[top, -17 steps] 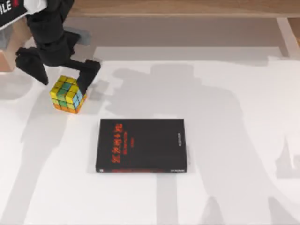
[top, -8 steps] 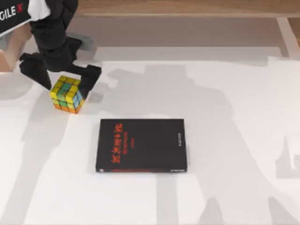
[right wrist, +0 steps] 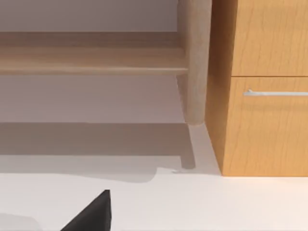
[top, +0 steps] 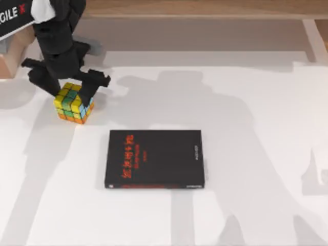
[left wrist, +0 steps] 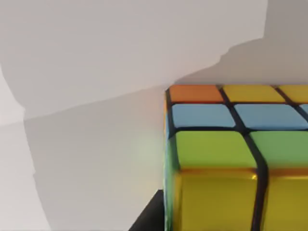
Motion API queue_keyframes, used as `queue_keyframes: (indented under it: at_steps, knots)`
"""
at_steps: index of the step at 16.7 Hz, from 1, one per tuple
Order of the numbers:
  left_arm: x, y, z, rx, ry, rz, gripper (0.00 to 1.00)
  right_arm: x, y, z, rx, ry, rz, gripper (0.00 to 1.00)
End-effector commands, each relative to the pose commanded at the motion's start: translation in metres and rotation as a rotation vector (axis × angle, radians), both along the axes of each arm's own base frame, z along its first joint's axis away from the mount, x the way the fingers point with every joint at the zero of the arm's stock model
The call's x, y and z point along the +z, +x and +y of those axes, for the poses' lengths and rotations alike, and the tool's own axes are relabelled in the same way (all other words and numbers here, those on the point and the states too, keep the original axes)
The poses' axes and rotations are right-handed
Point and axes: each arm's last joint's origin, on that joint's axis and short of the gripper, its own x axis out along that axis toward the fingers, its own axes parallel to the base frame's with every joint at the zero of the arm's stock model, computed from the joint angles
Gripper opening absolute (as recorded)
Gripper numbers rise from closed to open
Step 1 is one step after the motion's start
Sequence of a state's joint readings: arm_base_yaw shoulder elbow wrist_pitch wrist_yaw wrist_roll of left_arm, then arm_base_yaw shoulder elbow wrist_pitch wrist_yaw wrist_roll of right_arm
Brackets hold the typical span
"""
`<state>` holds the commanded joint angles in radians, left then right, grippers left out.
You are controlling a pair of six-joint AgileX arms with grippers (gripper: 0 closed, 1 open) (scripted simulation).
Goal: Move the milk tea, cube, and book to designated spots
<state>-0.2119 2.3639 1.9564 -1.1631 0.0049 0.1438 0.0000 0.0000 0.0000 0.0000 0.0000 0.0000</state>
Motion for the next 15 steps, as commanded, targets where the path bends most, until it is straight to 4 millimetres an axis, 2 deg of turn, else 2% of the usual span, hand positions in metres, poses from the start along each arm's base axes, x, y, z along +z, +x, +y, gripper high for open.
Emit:
queue_keyframes:
  at_steps: [3,4,11,15]
  knots:
    - [0.0,0.0,0.0,0.0,0.0,0.0,0.02,0.0,0.0,0.0,0.0,0.0,0.0,1.0]
    - [0.0,0.0,0.0,0.0,0.0,0.0,0.0,0.0,0.0,0.0,0.0,0.0,0.0,1.0]
    - [0.0,0.0,0.0,0.0,0.0,0.0,0.0,0.0,0.0,0.0,0.0,0.0,0.0,1.0]
    - [0.0076,-0.0008,0.0003,-0.001,0.001,0.007,0.0,0.0,0.0,0.0,0.0,0.0,0.0,1.0]
